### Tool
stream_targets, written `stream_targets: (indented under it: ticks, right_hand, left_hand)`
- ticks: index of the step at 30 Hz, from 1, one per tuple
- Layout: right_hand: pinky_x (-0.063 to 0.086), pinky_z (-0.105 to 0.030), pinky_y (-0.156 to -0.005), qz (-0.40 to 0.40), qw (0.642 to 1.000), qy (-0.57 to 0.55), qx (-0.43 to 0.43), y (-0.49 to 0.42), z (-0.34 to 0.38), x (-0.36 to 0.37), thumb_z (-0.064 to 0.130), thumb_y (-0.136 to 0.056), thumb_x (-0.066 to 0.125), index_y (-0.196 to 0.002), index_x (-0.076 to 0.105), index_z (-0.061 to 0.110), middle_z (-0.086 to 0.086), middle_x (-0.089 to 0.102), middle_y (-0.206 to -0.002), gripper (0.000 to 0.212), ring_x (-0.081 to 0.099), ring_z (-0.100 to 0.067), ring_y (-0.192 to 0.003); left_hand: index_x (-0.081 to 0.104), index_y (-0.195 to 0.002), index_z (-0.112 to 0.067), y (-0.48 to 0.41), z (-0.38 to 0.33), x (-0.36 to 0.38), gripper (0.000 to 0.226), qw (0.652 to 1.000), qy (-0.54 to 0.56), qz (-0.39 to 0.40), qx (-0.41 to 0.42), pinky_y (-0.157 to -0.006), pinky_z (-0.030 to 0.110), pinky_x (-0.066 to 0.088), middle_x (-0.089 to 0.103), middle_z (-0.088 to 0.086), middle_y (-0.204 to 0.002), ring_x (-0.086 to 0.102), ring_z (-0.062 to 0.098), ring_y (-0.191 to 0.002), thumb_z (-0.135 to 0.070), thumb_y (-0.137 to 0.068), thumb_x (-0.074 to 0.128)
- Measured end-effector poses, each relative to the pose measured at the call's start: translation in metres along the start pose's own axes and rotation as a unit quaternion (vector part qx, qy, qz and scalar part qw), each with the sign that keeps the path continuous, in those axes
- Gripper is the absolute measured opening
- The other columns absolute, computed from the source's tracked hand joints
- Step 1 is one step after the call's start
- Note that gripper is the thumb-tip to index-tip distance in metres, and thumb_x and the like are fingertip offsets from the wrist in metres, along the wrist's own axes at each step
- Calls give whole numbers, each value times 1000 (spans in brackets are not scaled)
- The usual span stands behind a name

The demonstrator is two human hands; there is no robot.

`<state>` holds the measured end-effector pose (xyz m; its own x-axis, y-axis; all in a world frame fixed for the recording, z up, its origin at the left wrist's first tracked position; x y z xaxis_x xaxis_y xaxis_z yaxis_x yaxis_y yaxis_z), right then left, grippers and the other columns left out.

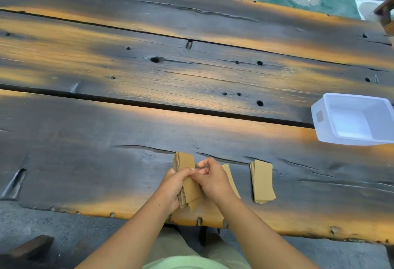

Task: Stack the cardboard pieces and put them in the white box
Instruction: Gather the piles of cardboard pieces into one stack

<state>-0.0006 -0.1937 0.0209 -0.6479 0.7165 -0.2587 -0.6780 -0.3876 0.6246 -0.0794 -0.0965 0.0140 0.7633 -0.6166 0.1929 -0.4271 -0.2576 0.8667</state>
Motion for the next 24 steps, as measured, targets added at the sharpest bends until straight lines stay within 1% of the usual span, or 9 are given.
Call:
stream_targets:
  ticks: [3, 5, 7, 8, 12, 15, 19, 22, 24]
  right_hand:
    - [46, -25, -61, 11, 1000, 13, 8, -4, -8, -18, 15, -84, 72, -92, 56, 15, 7, 55, -65, 18, 56, -9, -60]
    - [48, -22, -59, 27, 999, 6, 30, -6, -16, -30, 11, -86, 70, -94, 56, 14, 3, 58, -64, 16, 58, -9, -59]
    - [45, -17, -57, 5, 998, 23, 51, -9, -25, -45, 10, -87, 65, -96, 59, 15, 5, 58, -69, 12, 58, -5, -61]
    - [43, -18, -57, -17, 997, 45, 54, -11, -30, -53, 11, -88, 63, -98, 60, 15, 6, 57, -73, 11, 56, -4, -64]
    - [41, -23, -64, -65, 990, 114, 50, -14, -47, -76, 12, -89, 60, -98, 60, 18, 8, 57, -79, 10, 57, -13, -78]
    - [44, -28, -75, -72, 982, 172, 43, -15, -56, -82, 14, -89, 62, -106, 61, 15, 3, 62, -95, 17, 59, -17, -92]
    - [45, -30, -86, -67, 973, 213, 53, -18, -67, -82, 16, -87, 65, -119, 56, 11, -4, 56, -115, 33, 58, -23, -105]
    - [45, -32, -83, -67, 973, 216, 56, -20, -70, -81, 13, -87, 64, -120, 56, 10, -6, 57, -112, 34, 58, -22, -99]
    - [45, -32, -78, -63, 974, 210, 64, -20, -71, -80, 11, -87, 61, -117, 56, 10, -3, 59, -103, 30, 56, -20, -91]
  left_hand:
    - [59, -111, -7, -6, 6, 14, 30, 999, -45, -7, 3, -64, 38, 60, 72, 17, -85, 72, 27, -70, -13, -83, 71]
    - [57, -102, -10, -10, 11, 23, 29, 998, -63, -5, 1, -62, 38, 60, 72, 14, -71, 71, 24, -60, -13, -78, 73]
    - [56, -101, -10, -14, 17, 31, 31, 997, -78, 0, -8, -77, 51, 61, 74, 13, -67, 71, 25, -62, -11, -76, 73]
    - [57, -102, -10, -15, 21, 34, 29, 996, -88, -3, -11, -81, 52, 60, 75, 12, -70, 71, 26, -65, -10, -77, 72]
    - [66, -95, -12, -18, 30, 42, 14, 990, -139, -26, -11, -65, 37, 56, 72, 13, -85, 74, 22, -68, -12, -82, 69]
    - [66, -91, -14, -18, 37, 49, 6, 987, -156, -47, -6, -68, 39, 56, 70, 13, -85, 73, 24, -68, -11, -86, 65]
    - [64, -93, -11, -16, 45, 55, 8, 984, -155, -84, 7, -70, 42, 57, 67, 15, -84, 73, 26, -68, -9, -86, 62]
    - [64, -93, -11, -15, 46, 59, 8, 986, -140, -94, 8, -75, 46, 60, 71, 14, -83, 73, 25, -67, -10, -86, 62]
    - [64, -95, -10, -15, 47, 60, 9, 988, -123, -95, 4, -69, 43, 61, 73, 13, -84, 74, 23, -63, -8, -87, 61]
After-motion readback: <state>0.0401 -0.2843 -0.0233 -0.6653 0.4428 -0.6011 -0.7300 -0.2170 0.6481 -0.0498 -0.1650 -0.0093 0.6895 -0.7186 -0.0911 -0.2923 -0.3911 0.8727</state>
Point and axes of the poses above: each hand's wrist, its own y-axis away from the middle knuckle, its own x-axis out of the palm, z = x × y, the point moved 1 cm from there along -y, towards the middle knuckle
